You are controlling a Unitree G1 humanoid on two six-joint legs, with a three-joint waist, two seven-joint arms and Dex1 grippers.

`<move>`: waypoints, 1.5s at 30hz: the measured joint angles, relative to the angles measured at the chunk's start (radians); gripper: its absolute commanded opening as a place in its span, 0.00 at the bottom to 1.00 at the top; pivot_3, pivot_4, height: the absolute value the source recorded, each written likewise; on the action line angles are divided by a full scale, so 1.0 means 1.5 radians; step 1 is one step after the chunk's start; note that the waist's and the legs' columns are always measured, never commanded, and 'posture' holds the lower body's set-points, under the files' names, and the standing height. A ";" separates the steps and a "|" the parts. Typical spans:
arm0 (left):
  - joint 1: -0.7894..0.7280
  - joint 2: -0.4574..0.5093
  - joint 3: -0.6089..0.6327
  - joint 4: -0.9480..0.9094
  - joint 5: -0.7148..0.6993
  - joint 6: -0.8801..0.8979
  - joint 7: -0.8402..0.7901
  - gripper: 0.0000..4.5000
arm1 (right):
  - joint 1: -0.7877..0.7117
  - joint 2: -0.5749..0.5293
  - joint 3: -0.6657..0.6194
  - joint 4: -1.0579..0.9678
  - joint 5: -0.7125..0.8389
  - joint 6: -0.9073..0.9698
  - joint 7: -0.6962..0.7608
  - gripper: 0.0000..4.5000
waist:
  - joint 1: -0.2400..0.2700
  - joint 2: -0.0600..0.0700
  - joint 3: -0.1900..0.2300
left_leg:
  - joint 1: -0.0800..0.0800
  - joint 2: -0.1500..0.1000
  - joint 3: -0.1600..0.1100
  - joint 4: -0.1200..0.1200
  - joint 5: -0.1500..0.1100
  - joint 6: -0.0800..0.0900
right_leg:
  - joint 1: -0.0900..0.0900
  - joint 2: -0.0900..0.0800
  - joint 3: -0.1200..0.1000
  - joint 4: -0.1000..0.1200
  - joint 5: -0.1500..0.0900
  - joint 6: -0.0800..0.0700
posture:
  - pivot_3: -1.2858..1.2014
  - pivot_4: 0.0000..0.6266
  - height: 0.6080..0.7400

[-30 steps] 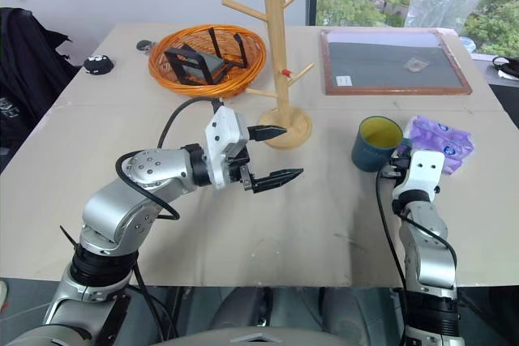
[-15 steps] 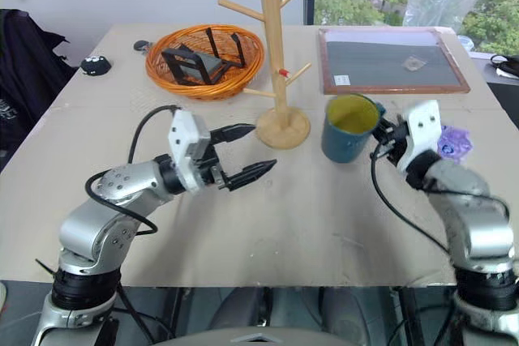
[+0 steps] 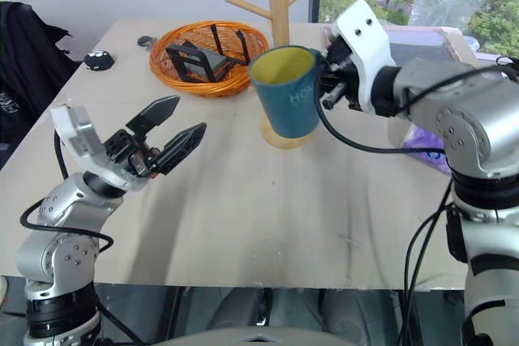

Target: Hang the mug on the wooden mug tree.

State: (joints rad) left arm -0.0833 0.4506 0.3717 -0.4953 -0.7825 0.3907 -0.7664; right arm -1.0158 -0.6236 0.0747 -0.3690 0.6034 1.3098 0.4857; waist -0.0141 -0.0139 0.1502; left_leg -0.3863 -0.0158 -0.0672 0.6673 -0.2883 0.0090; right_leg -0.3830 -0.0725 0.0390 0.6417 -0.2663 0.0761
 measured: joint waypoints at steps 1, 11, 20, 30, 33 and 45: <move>0.007 0.000 0.000 0.000 -0.003 -0.003 0.000 1.00 | -0.008 0.010 0.005 0.004 -0.002 0.002 -0.004 0.01 | 0.000 0.000 0.000 | 0.000 0.000 0.000 0.000 0.000 0.000 | 0.000 0.000 0.000 0.000 0.000 0.000 | 0.52 0.24 1.00; 0.029 0.000 -0.015 0.000 -0.004 -0.017 -0.001 1.00 | -0.021 0.056 0.084 0.080 -0.067 0.004 -0.034 0.01 | -0.002 0.000 0.000 | -0.001 -0.001 0.001 0.000 0.000 0.000 | -0.003 0.000 0.001 0.002 0.000 0.000 | 0.52 0.24 1.00; 0.018 0.002 -0.031 0.000 -0.004 -0.019 0.005 1.00 | -0.022 0.084 0.097 0.118 -0.121 -0.033 -0.040 0.20 | -0.004 0.000 0.000 | -0.007 -0.001 0.001 0.000 0.000 0.000 | -0.009 0.000 0.001 0.002 0.000 0.000 | 0.52 0.24 1.00; 0.012 0.016 -0.046 0.000 0.000 -0.019 0.003 1.00 | -0.022 0.054 -0.004 0.072 -0.080 0.000 -0.008 0.80 | -0.001 0.000 0.000 | -0.008 -0.002 0.001 0.000 0.000 0.000 | -0.009 0.000 0.001 0.002 0.000 0.000 | 0.52 0.24 1.00; 0.025 0.040 -0.075 0.001 0.034 -0.019 -0.006 1.00 | 0.021 -0.007 -0.094 0.022 -0.022 0.012 0.048 0.80 | 0.002 -0.001 0.000 | -0.008 -0.003 0.001 0.000 0.000 0.000 | -0.008 0.000 0.000 0.001 0.000 0.000 | 0.52 0.24 1.00; 0.124 0.074 -0.242 0.053 0.229 0.009 0.046 1.00 | 0.691 0.076 -0.225 -0.055 -0.049 -0.442 0.208 0.96 | -0.001 0.000 -0.001 | -0.004 -0.002 0.003 0.001 -0.002 0.003 | -0.006 0.001 0.003 0.003 0.000 0.000 | 0.52 0.24 1.00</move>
State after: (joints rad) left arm 0.1025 0.5609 0.0094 -0.4151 -0.4395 0.4041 -0.6976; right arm 0.0201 -0.5089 -0.2630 -0.4517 0.5298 0.6464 0.7984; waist -0.0151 -0.0143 0.1494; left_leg -0.3928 -0.0186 -0.0622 0.6689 -0.2905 0.0136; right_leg -0.3924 -0.0717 0.0433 0.6465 -0.2658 0.0766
